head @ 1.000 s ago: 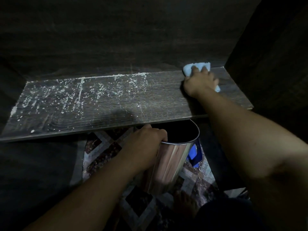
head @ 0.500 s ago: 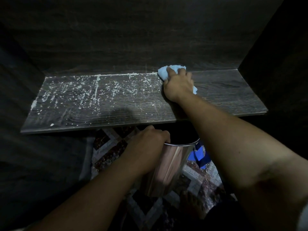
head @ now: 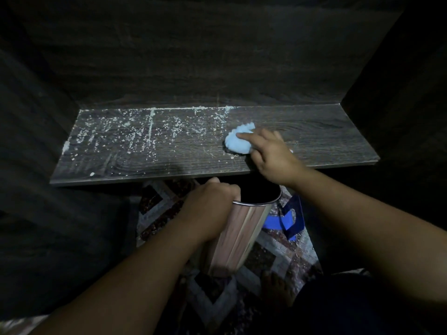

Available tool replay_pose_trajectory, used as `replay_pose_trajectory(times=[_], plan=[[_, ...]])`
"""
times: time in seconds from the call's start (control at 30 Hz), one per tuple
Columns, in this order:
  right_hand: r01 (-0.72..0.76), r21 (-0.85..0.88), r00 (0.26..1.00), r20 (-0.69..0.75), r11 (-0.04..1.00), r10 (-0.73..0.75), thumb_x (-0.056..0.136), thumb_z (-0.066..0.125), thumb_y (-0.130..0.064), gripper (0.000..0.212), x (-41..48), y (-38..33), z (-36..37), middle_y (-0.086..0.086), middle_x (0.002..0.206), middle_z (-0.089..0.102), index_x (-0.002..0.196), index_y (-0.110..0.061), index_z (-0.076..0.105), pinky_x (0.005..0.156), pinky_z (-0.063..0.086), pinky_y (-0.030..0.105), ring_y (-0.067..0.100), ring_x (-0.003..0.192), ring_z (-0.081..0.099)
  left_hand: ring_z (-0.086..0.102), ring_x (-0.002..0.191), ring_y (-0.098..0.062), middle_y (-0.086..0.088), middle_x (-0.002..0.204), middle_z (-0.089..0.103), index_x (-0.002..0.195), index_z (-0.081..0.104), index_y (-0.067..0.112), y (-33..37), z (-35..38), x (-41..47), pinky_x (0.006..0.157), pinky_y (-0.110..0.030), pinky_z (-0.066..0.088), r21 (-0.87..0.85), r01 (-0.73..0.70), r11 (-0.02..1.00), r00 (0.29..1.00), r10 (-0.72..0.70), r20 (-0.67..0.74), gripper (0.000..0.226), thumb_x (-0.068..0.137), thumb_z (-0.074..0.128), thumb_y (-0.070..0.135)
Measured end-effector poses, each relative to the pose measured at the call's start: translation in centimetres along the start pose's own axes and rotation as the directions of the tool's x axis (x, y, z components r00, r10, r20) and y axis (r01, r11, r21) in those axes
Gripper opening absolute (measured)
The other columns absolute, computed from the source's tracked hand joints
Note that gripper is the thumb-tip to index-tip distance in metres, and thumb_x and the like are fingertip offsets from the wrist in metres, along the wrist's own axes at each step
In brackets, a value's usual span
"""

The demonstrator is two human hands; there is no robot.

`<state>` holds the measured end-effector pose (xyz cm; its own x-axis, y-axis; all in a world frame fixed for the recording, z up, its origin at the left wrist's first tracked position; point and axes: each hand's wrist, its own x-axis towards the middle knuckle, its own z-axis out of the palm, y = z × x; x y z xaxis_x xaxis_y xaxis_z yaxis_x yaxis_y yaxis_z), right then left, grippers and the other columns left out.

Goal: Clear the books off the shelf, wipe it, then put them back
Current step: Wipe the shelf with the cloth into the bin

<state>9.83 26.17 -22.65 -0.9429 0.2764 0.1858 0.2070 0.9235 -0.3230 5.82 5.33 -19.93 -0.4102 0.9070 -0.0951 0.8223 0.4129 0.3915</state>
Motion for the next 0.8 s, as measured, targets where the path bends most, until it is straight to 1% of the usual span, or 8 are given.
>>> replay_pose_trajectory(times=[0.07,0.1,0.17,0.23,0.37,0.47,0.63,0.8], plan=[[0.004,0.035,0.993,-0.117,0.999,0.000,0.089,0.039,-0.020,0.050,-0.4,0.3,-1.0,0.018,0.128,0.054,0.137,-0.013,0.051,0.093,0.025,0.026,0.037,0.116,0.048,0.051,0.094,-0.018,0.005,0.089,0.061,0.092,0.059,0.022,-0.1,0.1,-0.2,0.074,-0.033,0.049,-0.003,-0.014,1.000,1.000,0.014,-0.008,0.026,0.078,0.054,0.000],[0.002,0.009,0.987,-0.158,1.000,0.000,0.089,0.037,-0.021,0.051,0.0,0.5,-1.6,0.020,0.130,0.052,0.138,-0.013,0.050,0.094,0.025,0.027,0.039,0.117,0.047,0.052,0.093,-0.017,0.005,0.090,0.060,0.093,0.059,0.022,-0.1,0.1,-0.3,0.072,-0.031,0.049,-0.009,-0.013,1.000,1.000,0.013,-0.012,0.028,0.077,0.054,-0.001],[-0.023,-0.081,0.979,-0.205,0.996,0.006,0.089,0.036,-0.024,0.053,1.7,0.8,-2.8,0.021,0.140,0.045,0.140,-0.015,0.047,0.101,0.030,0.039,0.042,0.119,0.043,0.052,0.089,-0.015,0.003,0.092,0.057,0.097,0.061,0.022,0.1,0.0,-0.5,0.070,-0.028,0.046,-0.024,0.005,1.000,1.000,-0.005,-0.015,0.031,0.079,0.054,-0.002],[-0.043,-0.207,0.973,-0.231,0.977,-0.006,0.090,0.041,-0.022,0.053,3.9,0.7,-3.8,0.020,0.147,0.036,0.143,-0.018,0.043,0.100,0.033,0.050,0.044,0.119,0.039,0.053,0.088,-0.016,0.002,0.094,0.056,0.100,0.062,0.021,0.1,-0.1,-0.5,0.072,-0.029,0.047,-0.039,0.018,0.999,1.000,-0.018,-0.010,0.033,0.080,0.053,-0.003],[0.025,-0.505,0.992,-0.097,0.863,-0.085,0.095,0.049,-0.022,0.057,7.9,1.0,-4.2,0.018,0.158,0.011,0.148,-0.025,0.028,0.108,0.024,0.053,0.043,0.134,0.024,0.053,0.093,-0.017,0.001,0.098,0.055,0.105,0.061,0.022,0.2,-0.5,-0.6,0.075,-0.027,0.045,-0.055,0.031,0.998,0.999,-0.030,0.017,0.039,0.080,0.050,-0.006],[0.050,-0.602,0.998,-0.004,0.797,-0.065,0.097,0.044,-0.032,0.062,9.5,1.8,-3.7,0.016,0.158,0.004,0.152,-0.031,0.015,0.112,0.017,0.052,0.042,0.137,0.016,0.052,0.098,-0.019,0.000,0.103,0.055,0.110,0.060,0.022,0.2,-0.7,-0.4,0.082,-0.032,0.048,-0.052,0.029,0.998,0.999,-0.027,0.034,0.044,0.079,0.048,-0.008],[0.116,-0.493,0.992,0.106,0.862,-0.072,0.093,0.051,-0.031,0.057,9.3,2.7,-1.8,0.017,0.155,0.014,0.147,-0.028,0.034,0.102,0.032,0.054,0.043,0.131,0.026,0.050,0.104,-0.018,0.003,0.101,0.059,0.107,0.059,0.021,-0.4,0.0,0.1,0.084,-0.036,0.049,-0.027,-0.006,1.000,0.999,0.007,0.031,0.045,0.075,0.046,-0.008],[-0.024,-0.237,0.997,0.062,0.971,0.040,0.089,0.042,-0.033,0.054,8.4,2.3,-0.9,0.010,0.150,0.026,0.142,-0.030,0.044,0.105,0.031,0.049,0.038,0.126,0.032,0.048,0.104,-0.016,0.004,0.099,0.059,0.106,0.059,0.021,-0.3,0.5,0.0,0.085,-0.036,0.049,-0.013,-0.026,1.000,0.999,0.026,0.023,0.044,0.075,0.045,-0.007]])
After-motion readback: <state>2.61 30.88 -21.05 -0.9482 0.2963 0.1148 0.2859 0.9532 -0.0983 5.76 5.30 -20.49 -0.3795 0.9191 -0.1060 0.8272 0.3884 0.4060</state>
